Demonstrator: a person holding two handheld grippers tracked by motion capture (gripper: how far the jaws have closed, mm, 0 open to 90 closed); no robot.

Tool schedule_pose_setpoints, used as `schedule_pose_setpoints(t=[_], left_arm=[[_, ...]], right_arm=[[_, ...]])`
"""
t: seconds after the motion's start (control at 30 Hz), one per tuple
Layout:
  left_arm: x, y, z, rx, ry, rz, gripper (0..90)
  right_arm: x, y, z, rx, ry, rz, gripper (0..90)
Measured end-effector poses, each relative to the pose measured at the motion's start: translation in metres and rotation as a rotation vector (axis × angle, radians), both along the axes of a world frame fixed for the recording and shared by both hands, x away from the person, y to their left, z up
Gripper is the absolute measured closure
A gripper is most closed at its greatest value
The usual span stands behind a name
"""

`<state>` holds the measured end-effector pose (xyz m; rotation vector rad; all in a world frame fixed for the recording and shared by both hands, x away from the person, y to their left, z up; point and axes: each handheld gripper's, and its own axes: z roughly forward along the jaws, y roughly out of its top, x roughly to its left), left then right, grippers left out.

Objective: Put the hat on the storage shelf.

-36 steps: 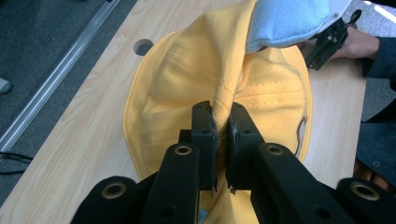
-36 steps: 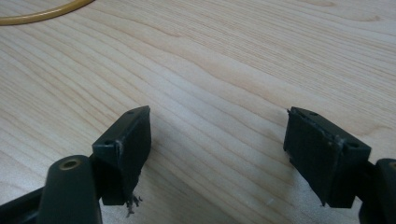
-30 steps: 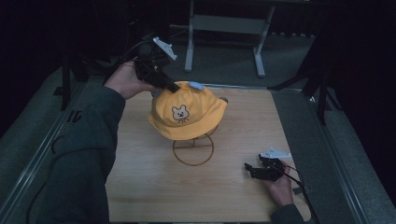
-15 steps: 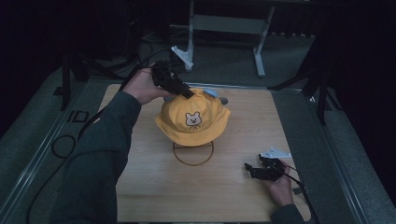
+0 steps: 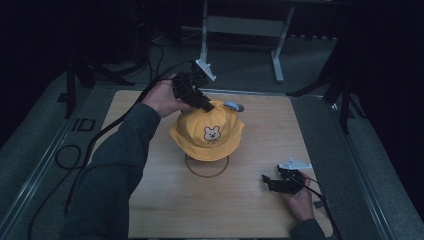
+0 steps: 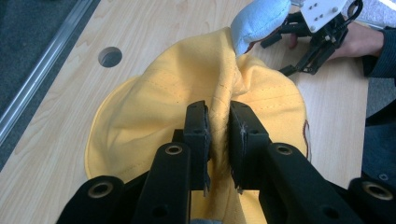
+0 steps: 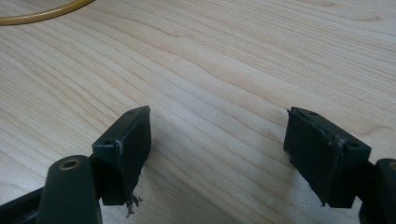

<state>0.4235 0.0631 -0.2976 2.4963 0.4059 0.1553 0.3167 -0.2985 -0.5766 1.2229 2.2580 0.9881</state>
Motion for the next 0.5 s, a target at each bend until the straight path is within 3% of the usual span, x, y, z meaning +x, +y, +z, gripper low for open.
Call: schedule_pose_setpoints(t=[0.13, 0.17, 0.23, 0.33, 0.5], left_arm=[[0.001, 0.003, 0.001, -0.012, 0.007, 0.021, 64.9], [0.003, 0.006, 0.001, -0.033, 0.028, 0.032, 59.6], [0.003, 0.008, 0.002, -0.047, 0.030, 0.040, 57.0], [0.003, 0.012, 0.004, -0.079, 0.014, 0.064, 47.0], [0.001, 0.020, 0.011, -0.108, -0.010, 0.092, 42.0]], right_arm=[[0.000, 0.000, 0.000, 0.000, -0.001, 0.000, 23.2], [0.000, 0.000, 0.000, 0.000, -0.002, 0.000, 23.2], [0.000, 0.000, 0.000, 0.000, -0.002, 0.000, 23.2], [0.000, 0.000, 0.000, 0.001, 0.000, 0.000, 23.2], [0.000, 0.000, 0.000, 0.001, 0.000, 0.000, 23.0]])
